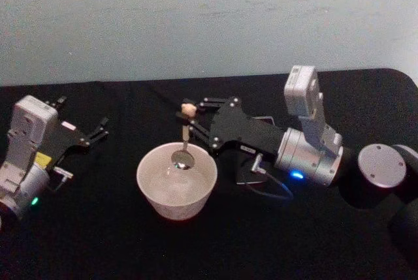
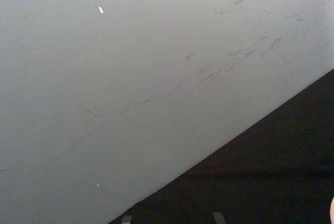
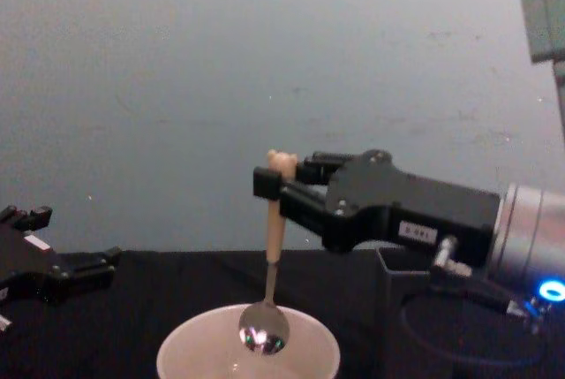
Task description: Pick up the stirring spoon with one hand, stir inside the cup, then place it back in its original position.
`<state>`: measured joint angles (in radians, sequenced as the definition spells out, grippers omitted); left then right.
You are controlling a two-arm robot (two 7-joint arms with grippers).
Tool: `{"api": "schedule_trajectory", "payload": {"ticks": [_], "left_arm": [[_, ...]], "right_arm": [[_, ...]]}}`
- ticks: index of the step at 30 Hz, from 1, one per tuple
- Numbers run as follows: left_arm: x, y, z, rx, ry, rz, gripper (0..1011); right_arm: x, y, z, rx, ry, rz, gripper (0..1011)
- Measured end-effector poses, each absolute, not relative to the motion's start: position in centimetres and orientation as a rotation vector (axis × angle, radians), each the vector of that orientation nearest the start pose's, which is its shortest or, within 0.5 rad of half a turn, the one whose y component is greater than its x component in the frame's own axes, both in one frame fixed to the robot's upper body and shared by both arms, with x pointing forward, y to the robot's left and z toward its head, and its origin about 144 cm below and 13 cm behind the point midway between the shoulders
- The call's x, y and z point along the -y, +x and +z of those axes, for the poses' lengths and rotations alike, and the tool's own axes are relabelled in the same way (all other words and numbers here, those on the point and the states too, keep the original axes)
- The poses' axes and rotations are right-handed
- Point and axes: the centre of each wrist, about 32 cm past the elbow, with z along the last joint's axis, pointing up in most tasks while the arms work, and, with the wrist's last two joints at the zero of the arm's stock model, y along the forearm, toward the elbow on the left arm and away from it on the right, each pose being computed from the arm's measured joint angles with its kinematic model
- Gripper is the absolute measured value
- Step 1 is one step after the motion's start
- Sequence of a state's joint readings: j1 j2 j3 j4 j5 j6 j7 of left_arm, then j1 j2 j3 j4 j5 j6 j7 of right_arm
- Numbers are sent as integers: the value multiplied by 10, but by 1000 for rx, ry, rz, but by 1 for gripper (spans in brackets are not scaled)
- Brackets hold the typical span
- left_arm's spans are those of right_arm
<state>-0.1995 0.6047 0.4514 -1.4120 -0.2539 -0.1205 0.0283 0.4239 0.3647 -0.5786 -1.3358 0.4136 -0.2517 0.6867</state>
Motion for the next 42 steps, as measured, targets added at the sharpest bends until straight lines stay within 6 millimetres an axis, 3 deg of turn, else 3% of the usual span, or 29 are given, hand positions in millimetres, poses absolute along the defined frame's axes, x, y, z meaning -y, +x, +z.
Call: {"api": "schedule_trajectory", "payload": {"ticks": [12, 20, 32, 42], "left_arm": [[-310, 489, 1140, 285, 304, 1248, 1001], [-310, 489, 1140, 285, 304, 1248, 1001], [-310, 489, 1140, 285, 304, 1248, 1001], [-310, 489, 1140, 285, 304, 1248, 1001]], "right_arm": [[182, 546, 1153, 235, 22, -427, 213], [179, 548, 1146, 227, 10, -435, 213], [192, 544, 1147, 227, -1, -465, 213], [205, 529, 1149, 203, 3, -464, 213]]}}
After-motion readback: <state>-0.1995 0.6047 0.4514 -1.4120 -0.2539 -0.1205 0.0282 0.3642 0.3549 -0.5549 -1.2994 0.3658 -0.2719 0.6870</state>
